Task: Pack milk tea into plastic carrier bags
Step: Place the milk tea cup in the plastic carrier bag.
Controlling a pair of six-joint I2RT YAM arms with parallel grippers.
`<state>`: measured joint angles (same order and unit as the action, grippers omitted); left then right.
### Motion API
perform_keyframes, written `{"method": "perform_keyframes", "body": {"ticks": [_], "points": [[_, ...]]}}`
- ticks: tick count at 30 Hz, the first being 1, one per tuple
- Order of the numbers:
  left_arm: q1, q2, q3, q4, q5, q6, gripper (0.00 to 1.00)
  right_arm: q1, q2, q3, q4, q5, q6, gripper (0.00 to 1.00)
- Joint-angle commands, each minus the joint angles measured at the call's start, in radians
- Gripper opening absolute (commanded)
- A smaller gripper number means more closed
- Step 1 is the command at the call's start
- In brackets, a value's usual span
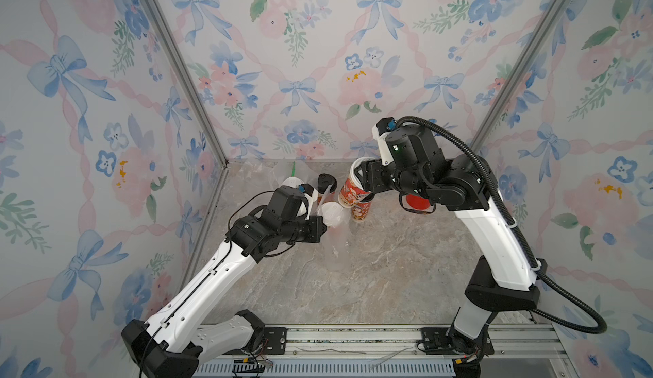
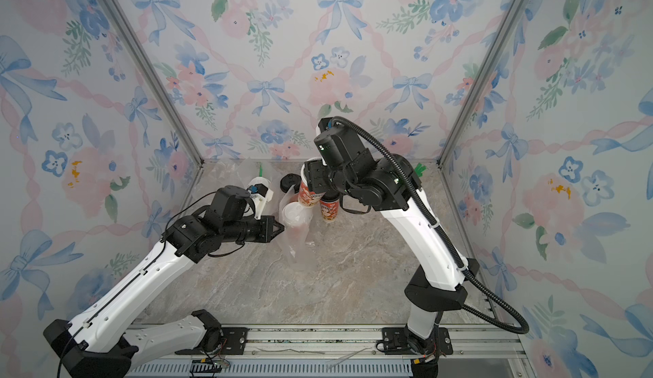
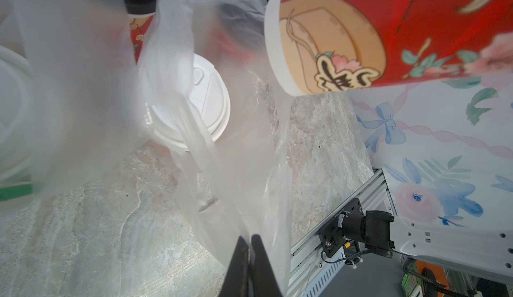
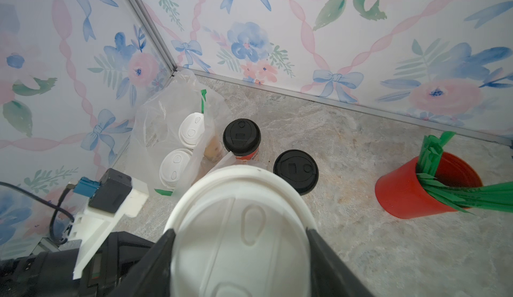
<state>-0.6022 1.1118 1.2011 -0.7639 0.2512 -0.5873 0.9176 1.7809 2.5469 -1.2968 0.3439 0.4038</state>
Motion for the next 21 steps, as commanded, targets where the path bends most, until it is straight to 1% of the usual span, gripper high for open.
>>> {"method": "perform_keyframes", "body": {"ticks": [1, 8, 11, 14, 21], "points": [[-0.004, -0.006, -0.014, 0.010, -0.004, 0.014, 0.07, 0.022, 0.011, 0.035, 0.080, -0.034, 0.007, 0.66], [-0.004, -0.014, -0.018, 0.010, -0.017, 0.011, 0.07, 0.035, 0.064, 0.061, 0.099, -0.136, 0.033, 0.66], [-0.005, -0.017, -0.018, 0.012, -0.018, 0.010, 0.07, 0.038, 0.093, 0.081, 0.077, -0.154, 0.041, 0.65], [-0.005, -0.029, -0.017, 0.011, -0.030, 0.011, 0.06, 0.040, 0.104, 0.088, 0.031, -0.149, 0.045, 0.64], [-0.004, -0.036, -0.013, 0.011, -0.052, 0.008, 0.05, 0.046, 0.077, 0.060, -0.080, -0.081, 0.044, 0.63]]}}
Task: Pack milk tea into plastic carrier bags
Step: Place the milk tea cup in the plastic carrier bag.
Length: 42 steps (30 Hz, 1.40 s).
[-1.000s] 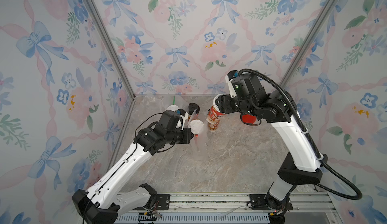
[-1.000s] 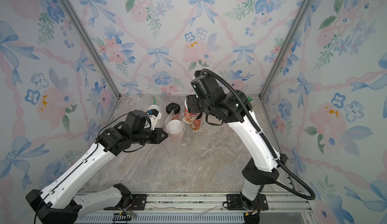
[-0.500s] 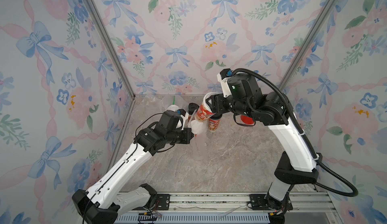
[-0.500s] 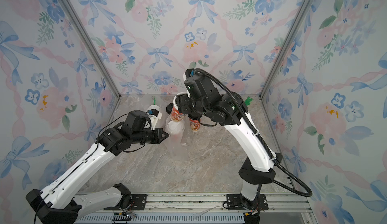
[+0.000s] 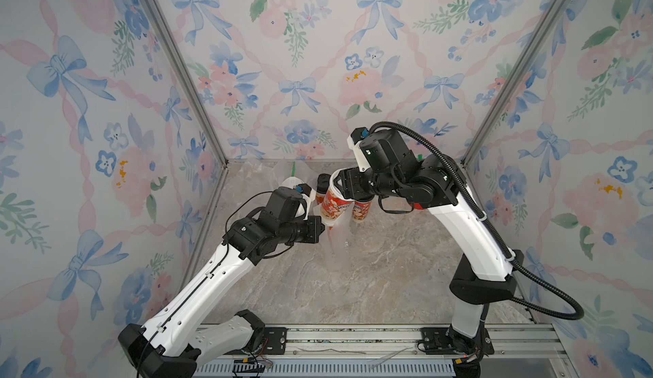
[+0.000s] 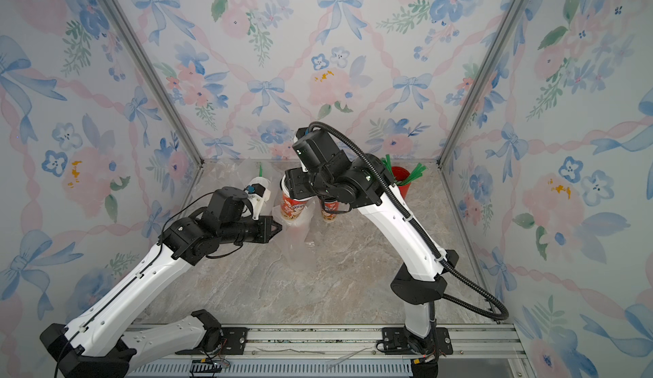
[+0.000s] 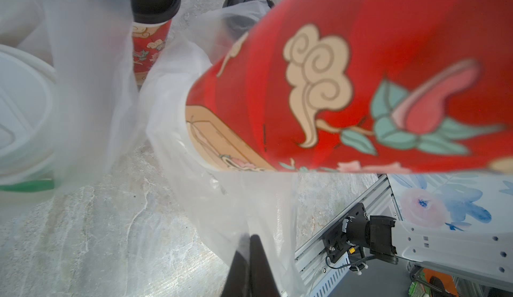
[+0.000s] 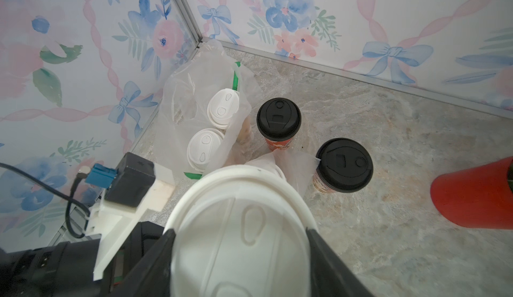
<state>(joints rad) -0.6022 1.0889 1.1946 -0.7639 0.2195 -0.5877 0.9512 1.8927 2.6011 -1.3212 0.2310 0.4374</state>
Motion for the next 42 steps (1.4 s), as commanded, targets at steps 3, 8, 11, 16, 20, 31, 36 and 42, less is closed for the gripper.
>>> {"method": "perform_keyframes", "body": {"ticks": [3, 8, 11, 16, 20, 31, 36, 42], "points": [[-0.005, -0.014, -0.005, 0.010, -0.027, 0.007, 0.05, 0.014, -0.049, -0.019, -0.083, 0.023, 0.013, 0.63], [-0.004, -0.017, 0.002, 0.009, -0.031, 0.002, 0.03, 0.018, -0.047, -0.013, -0.132, -0.043, 0.018, 0.62], [-0.005, -0.016, 0.006, 0.011, -0.026, -0.001, 0.03, 0.021, -0.041, -0.009, -0.154, -0.114, 0.017, 0.62], [-0.005, -0.011, 0.017, 0.012, -0.022, -0.002, 0.02, 0.036, -0.022, -0.018, -0.187, -0.135, 0.013, 0.62], [-0.004, -0.012, 0.017, 0.011, -0.019, -0.007, 0.02, 0.052, -0.015, -0.057, -0.170, -0.122, 0.014, 0.62], [-0.004, -0.030, 0.007, 0.023, -0.014, -0.030, 0.01, 0.077, -0.025, -0.233, -0.034, -0.093, 0.027, 0.62], [-0.005, -0.033, -0.005, 0.025, -0.013, -0.034, 0.01, 0.078, -0.056, -0.246, 0.004, -0.071, 0.039, 0.62], [-0.004, -0.040, -0.014, 0.025, -0.022, -0.032, 0.01, 0.080, -0.108, -0.260, 0.046, -0.071, 0.064, 0.62]]}}
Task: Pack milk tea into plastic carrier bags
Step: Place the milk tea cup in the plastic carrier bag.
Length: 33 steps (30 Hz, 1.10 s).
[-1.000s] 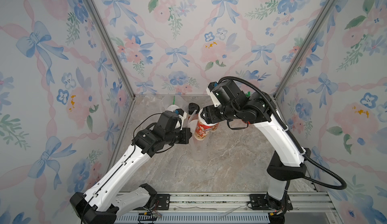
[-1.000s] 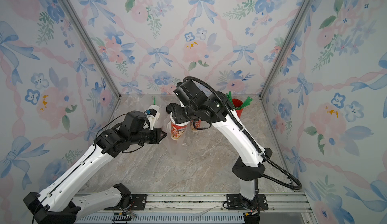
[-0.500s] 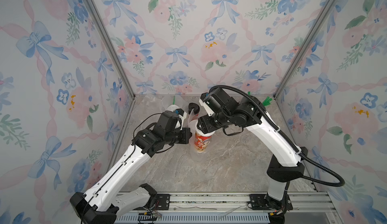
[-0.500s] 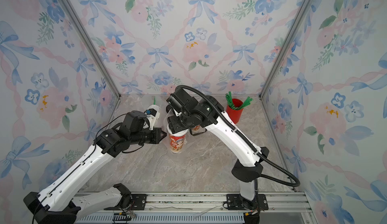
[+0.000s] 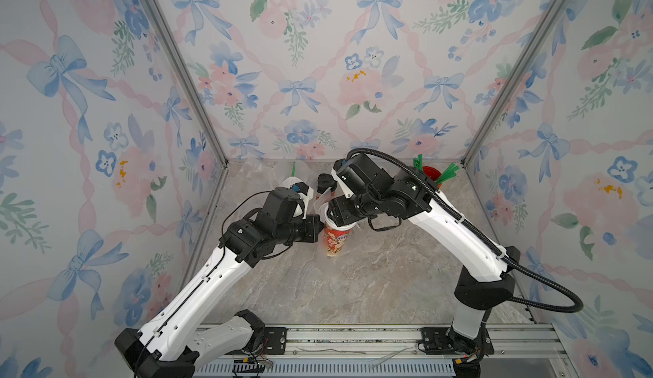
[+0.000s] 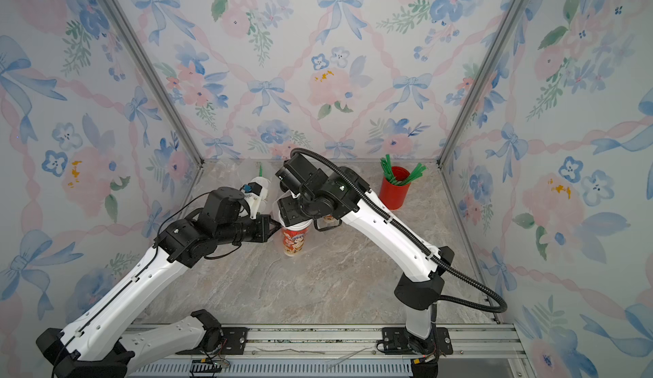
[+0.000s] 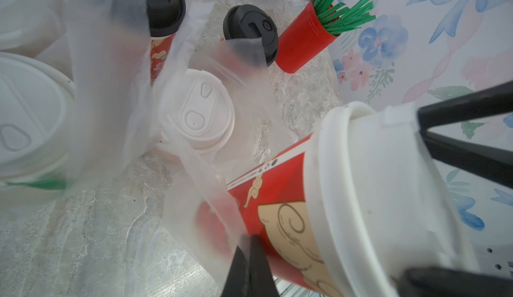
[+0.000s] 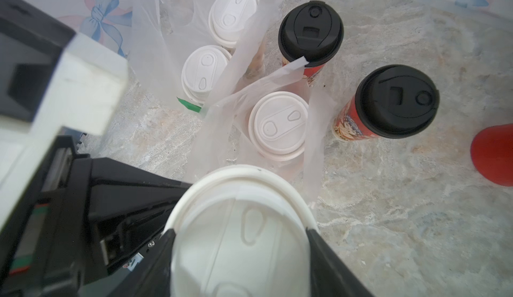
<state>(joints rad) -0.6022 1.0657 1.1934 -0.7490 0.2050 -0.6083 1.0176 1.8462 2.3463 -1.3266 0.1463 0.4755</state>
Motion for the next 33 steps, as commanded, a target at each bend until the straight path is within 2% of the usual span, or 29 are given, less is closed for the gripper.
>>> {"method": "perform_keyframes", "body": {"ticks": [1, 13, 22, 28, 33], "points": [[-0.006, -0.018, -0.016, 0.010, -0.008, -0.013, 0.01, 0.013, -0.068, -0.013, 0.060, 0.012, 0.030, 0.61], [-0.005, -0.033, -0.025, 0.013, -0.008, -0.028, 0.00, 0.004, -0.129, -0.253, 0.234, -0.047, 0.109, 0.59], [-0.007, -0.044, -0.019, 0.017, -0.021, -0.031, 0.00, 0.006, -0.101, -0.311, 0.220, -0.034, 0.097, 0.58], [-0.005, -0.055, -0.020, 0.023, -0.041, -0.036, 0.00, 0.043, -0.067, -0.308, 0.178, 0.052, 0.072, 0.58], [-0.006, -0.057, -0.021, 0.028, -0.045, -0.041, 0.00, 0.056, -0.072, -0.395, 0.233, 0.103, 0.070, 0.58]]}}
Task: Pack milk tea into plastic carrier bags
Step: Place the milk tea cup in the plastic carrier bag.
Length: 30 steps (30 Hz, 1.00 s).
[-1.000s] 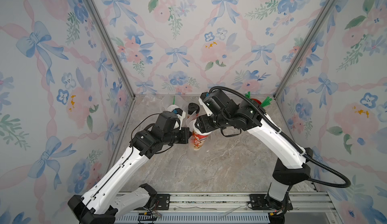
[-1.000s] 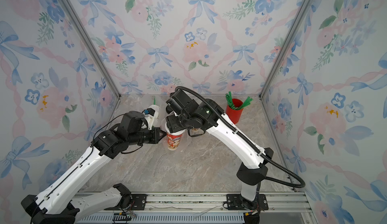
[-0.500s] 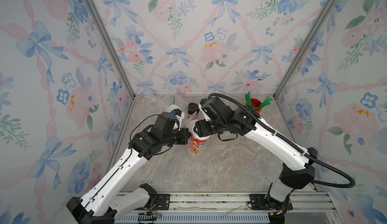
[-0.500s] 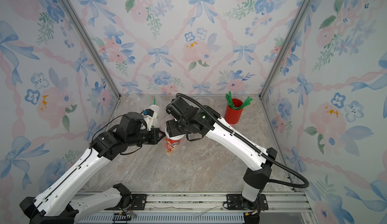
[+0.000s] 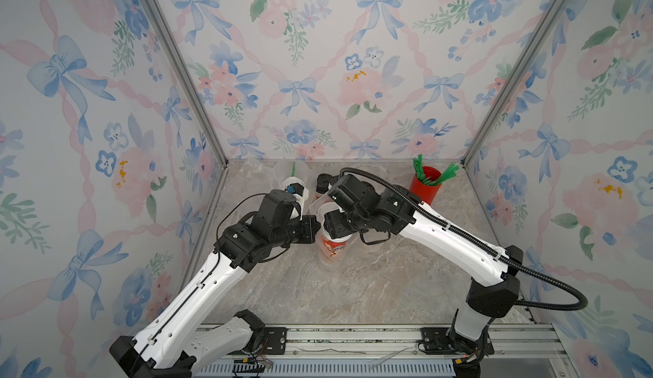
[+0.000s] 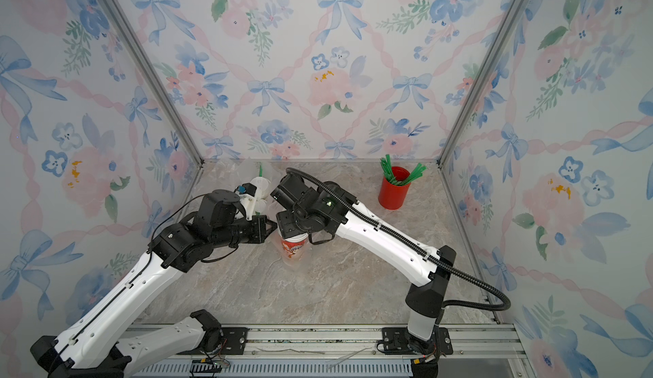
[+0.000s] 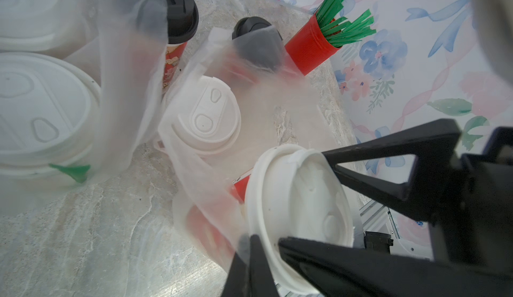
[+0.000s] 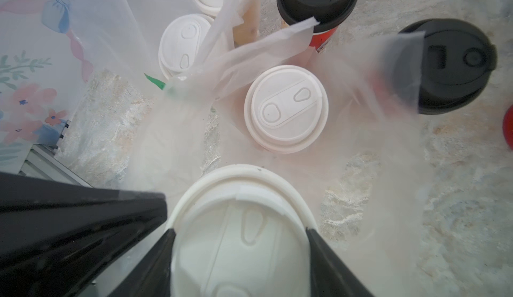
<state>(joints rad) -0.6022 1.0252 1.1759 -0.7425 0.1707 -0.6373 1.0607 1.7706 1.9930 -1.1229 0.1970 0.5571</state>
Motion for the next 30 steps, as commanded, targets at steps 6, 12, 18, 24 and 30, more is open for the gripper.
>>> {"method": "perform_keyframes", "body": {"ticks": [6, 12, 18, 24, 30], "points": [[-0.004, -0.016, -0.013, 0.022, -0.015, -0.014, 0.00, 0.017, -0.043, -0.197, 0.191, 0.074, -0.007, 0.62], [-0.004, -0.015, -0.002, 0.022, -0.017, -0.014, 0.00, 0.021, -0.041, -0.307, 0.287, 0.077, -0.017, 0.62], [-0.004, -0.018, -0.007, 0.021, -0.014, -0.015, 0.00, 0.021, -0.029, -0.320, 0.279, 0.054, -0.020, 0.78], [-0.002, -0.026, -0.032, 0.017, -0.029, -0.001, 0.00, 0.009, -0.051, -0.243, 0.221, 0.013, -0.018, 0.89], [0.009, -0.021, -0.015, 0.018, -0.031, 0.015, 0.12, -0.037, -0.109, -0.166, 0.156, -0.035, -0.013, 0.89]]}}
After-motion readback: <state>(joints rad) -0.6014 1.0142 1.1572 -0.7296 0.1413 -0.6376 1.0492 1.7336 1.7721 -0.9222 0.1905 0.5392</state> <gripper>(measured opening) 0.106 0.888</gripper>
